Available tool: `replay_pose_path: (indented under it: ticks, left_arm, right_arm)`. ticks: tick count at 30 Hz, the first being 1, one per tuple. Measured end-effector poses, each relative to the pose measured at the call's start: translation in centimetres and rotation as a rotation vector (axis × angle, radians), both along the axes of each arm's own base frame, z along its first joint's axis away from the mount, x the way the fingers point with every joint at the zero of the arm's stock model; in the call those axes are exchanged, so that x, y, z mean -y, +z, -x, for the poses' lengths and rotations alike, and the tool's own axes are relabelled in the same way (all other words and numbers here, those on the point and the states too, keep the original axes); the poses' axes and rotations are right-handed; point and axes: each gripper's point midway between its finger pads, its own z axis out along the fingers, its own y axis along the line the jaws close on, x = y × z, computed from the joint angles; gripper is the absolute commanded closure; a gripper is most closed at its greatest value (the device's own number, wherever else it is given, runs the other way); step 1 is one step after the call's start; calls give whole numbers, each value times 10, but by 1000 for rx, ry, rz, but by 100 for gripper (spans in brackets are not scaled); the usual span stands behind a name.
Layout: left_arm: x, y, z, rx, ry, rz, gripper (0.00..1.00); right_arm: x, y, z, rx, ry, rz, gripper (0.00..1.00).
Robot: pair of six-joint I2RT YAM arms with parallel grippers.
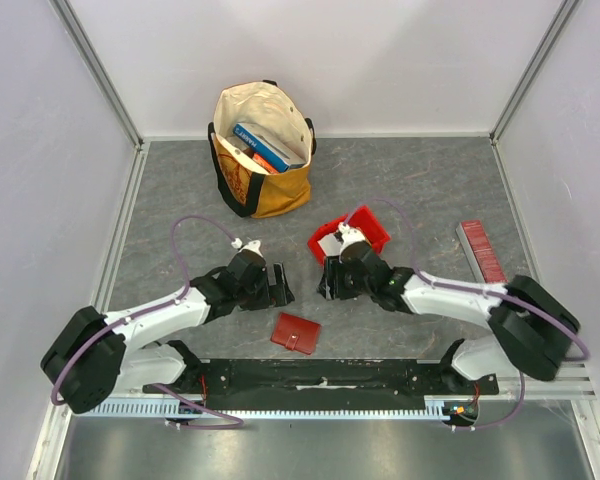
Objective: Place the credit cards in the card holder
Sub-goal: Pick up the card holder from the corner of the board.
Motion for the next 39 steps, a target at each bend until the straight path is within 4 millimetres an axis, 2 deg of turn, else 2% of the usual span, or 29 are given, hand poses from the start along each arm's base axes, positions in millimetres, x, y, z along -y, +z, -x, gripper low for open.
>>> replay_pose_path:
  ticks: [3, 6, 8, 12, 15, 18, 22, 26, 29, 34, 39]
  left_arm:
    - [1, 0, 1, -1, -27, 0, 1]
    - [5, 0, 2, -10, -73, 2, 2]
    - [11, 0, 2, -16, -105, 11, 2]
    - [25, 1, 2, -24, -165, 49, 5]
    - [33, 2, 4, -35, -199, 87, 8]
    - [40, 2, 8, -52, -228, 118, 11]
    - [44, 1, 13, -67, -253, 144, 16]
    - [46, 0, 20, -71, -274, 178, 21]
    - [48, 0, 28, -75, -282, 214, 24]
    - [56, 0, 47, -87, -289, 259, 26]
    - [75, 1, 78, -125, -314, 291, 25]
  right_arm:
    - [-4, 20, 27, 8, 58, -69, 43]
    - [-16, 38, 68, 2, 148, -150, 45]
    - [-23, 41, 96, -23, 199, -191, 46]
    - [-33, 29, 155, -116, 286, -221, 48]
    - [-44, 23, 182, -165, 318, -239, 50]
    - [-58, 7, 196, -215, 310, -242, 52]
    - [-65, -19, 194, -253, 237, -218, 53]
    - [-65, -17, 179, -214, 156, -238, 53]
    - [-54, -16, 159, -177, 78, -236, 53]
    - [-24, -19, 114, -137, -58, -214, 53]
    - [-4, -20, 82, -98, -118, -181, 52]
